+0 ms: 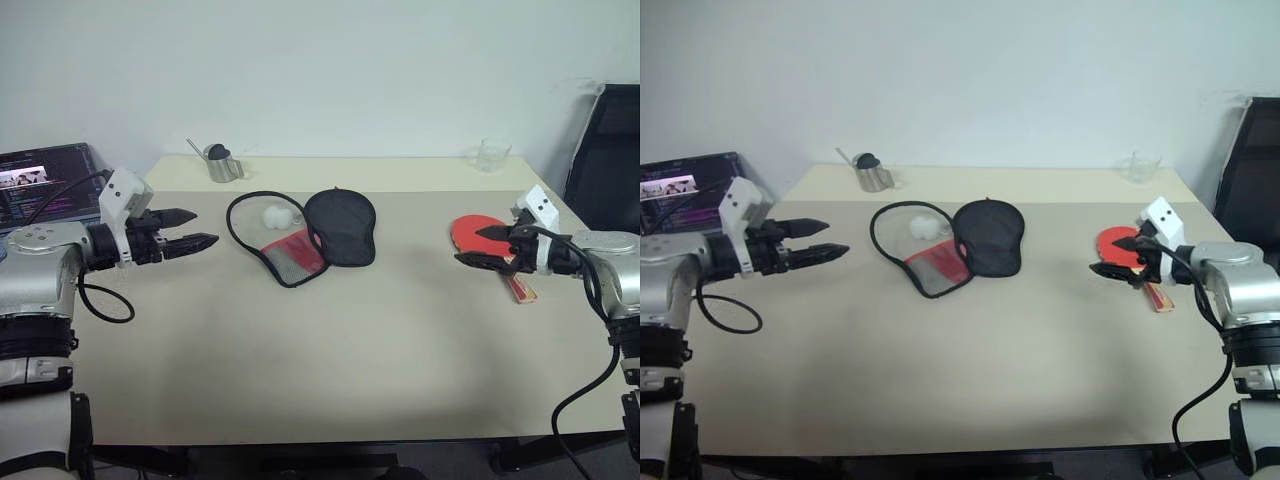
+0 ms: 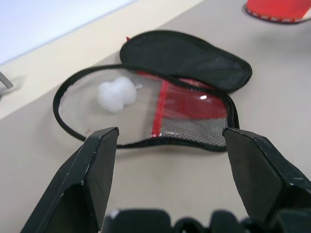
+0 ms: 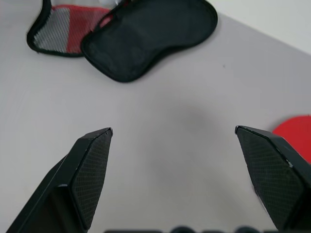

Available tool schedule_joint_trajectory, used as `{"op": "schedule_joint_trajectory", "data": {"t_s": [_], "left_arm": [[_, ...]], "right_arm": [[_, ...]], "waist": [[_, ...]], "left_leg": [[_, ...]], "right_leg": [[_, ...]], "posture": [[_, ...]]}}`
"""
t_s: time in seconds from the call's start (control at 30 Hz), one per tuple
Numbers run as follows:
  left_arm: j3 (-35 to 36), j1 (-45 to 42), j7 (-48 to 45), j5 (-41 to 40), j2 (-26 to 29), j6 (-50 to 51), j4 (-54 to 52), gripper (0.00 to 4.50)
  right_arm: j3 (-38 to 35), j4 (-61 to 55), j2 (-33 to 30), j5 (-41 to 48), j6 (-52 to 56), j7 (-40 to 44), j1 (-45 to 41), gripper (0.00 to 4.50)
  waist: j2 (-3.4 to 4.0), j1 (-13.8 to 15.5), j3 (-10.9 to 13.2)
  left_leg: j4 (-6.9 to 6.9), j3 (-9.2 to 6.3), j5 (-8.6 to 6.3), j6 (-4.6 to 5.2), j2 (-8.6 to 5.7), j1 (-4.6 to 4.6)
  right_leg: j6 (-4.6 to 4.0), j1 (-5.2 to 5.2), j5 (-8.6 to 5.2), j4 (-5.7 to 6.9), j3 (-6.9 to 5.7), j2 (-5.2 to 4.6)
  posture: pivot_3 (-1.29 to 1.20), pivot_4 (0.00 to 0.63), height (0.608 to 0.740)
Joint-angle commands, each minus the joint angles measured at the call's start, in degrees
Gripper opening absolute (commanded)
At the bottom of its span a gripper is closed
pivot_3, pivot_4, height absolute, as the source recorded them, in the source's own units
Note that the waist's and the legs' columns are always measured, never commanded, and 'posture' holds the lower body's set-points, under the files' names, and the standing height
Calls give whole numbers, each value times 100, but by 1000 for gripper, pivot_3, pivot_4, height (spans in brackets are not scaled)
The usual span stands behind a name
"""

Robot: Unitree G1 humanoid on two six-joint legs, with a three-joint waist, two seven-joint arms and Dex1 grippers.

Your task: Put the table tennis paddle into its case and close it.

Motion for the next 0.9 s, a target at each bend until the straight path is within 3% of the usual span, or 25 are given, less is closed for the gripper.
{"op": "schedule_joint_trajectory", "data": {"t_s": [0.03,0.23,0.4,0.63,0.9], "left_arm": [[141,-60,-30,-96,143,-6,-237,3746],[58,-264,83,-105,13,120,-264,3746],[-217,-411,1120,364,-794,18,378,3746],[2,-1035,3036,534,-1822,545,1653,3746],[61,-1273,3804,517,-2462,777,2440,3746]], "right_arm": [[-105,-124,0,43,-137,51,-157,4455],[-107,-20,155,15,-236,-39,-179,4455],[-226,-481,155,101,-41,-121,106,4455],[-630,-1306,66,346,417,-476,789,4455],[-852,-1799,-137,491,747,-659,1205,4455]], "waist": [[0,-1,0],[0,1,0],[1,31,-1],[-5,71,-1],[-5,15,0]], "left_leg": [[0,-1,0,0,2,0],[2,-1,0,0,0,0],[5,-5,0,0,-3,1],[15,-13,0,1,-6,-15],[15,-11,0,0,-6,-9]], "right_leg": [[0,0,0,0,0,1],[0,1,0,1,-1,1],[0,4,0,3,-2,0],[5,2,4,1,-8,-5],[8,3,6,3,-6,-5]], "posture": [[0,150,740],[0,150,740],[0,150,740],[0,150,740],[0,150,740]]}}
